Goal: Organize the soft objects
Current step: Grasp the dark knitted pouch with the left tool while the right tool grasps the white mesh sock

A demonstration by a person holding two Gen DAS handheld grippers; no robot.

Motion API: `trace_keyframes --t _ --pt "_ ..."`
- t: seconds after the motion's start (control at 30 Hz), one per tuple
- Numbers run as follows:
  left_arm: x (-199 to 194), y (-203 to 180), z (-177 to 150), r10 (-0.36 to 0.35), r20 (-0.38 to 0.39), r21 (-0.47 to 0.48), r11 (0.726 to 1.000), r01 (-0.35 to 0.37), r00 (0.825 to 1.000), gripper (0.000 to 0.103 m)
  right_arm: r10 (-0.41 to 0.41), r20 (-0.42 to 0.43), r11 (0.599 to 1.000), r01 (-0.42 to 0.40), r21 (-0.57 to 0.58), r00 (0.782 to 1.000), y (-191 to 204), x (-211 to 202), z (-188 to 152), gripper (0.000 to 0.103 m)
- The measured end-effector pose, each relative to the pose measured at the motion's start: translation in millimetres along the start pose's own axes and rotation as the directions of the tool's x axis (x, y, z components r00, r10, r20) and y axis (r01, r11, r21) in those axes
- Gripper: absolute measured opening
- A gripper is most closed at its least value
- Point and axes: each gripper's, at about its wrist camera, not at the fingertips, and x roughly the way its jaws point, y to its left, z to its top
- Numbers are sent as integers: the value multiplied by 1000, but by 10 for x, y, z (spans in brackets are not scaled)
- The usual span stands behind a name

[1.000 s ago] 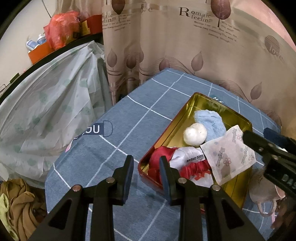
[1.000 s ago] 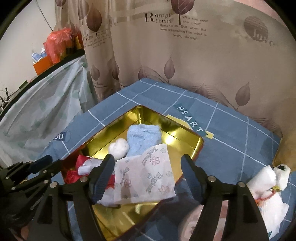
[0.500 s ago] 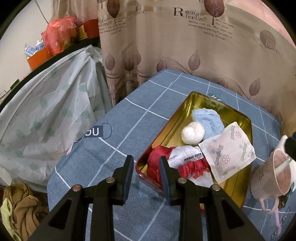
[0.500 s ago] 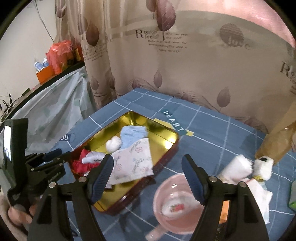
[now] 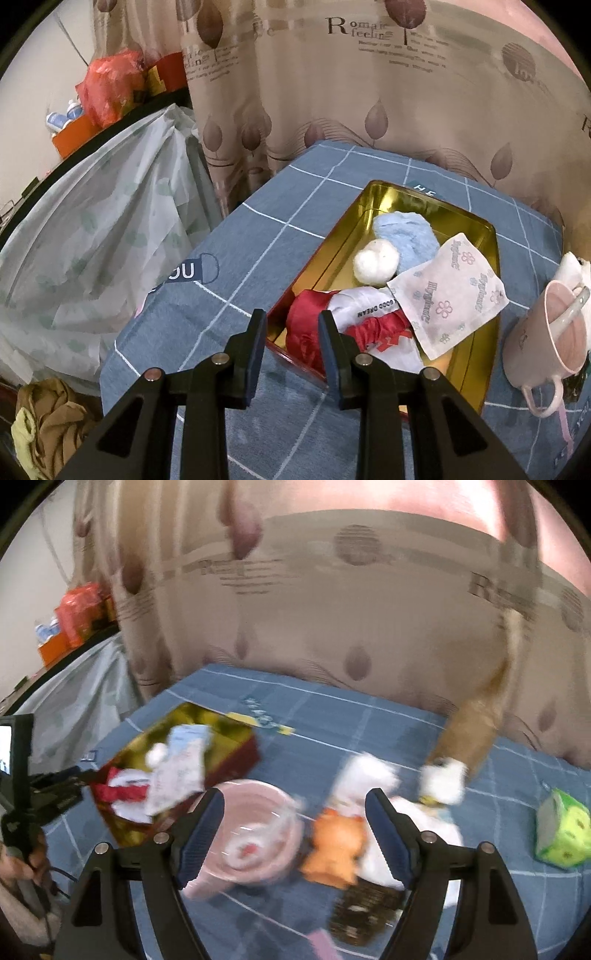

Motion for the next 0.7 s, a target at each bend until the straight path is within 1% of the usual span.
trace_keyframes --t 0.2,0.4,0.53,0.7 --pt "-78 -135 -27 1 25 46 999 -3 1000 29 -78 -24 992 80 97 997 -586 -65 -234 77" --pt "-162 -321 -68 -5 44 99 995 1 999 29 -139 -57 974 147 174 989 -1051 -120 -522 77" --pt "-224 -430 -93 -11 55 128 992 4 998 29 -165 -83 962 179 207 983 -1283 -105 -697 77" --pt "-308 -539 -121 -23 69 152 988 12 997 29 -178 -107 951 199 235 978 -1430 -102 -875 77"
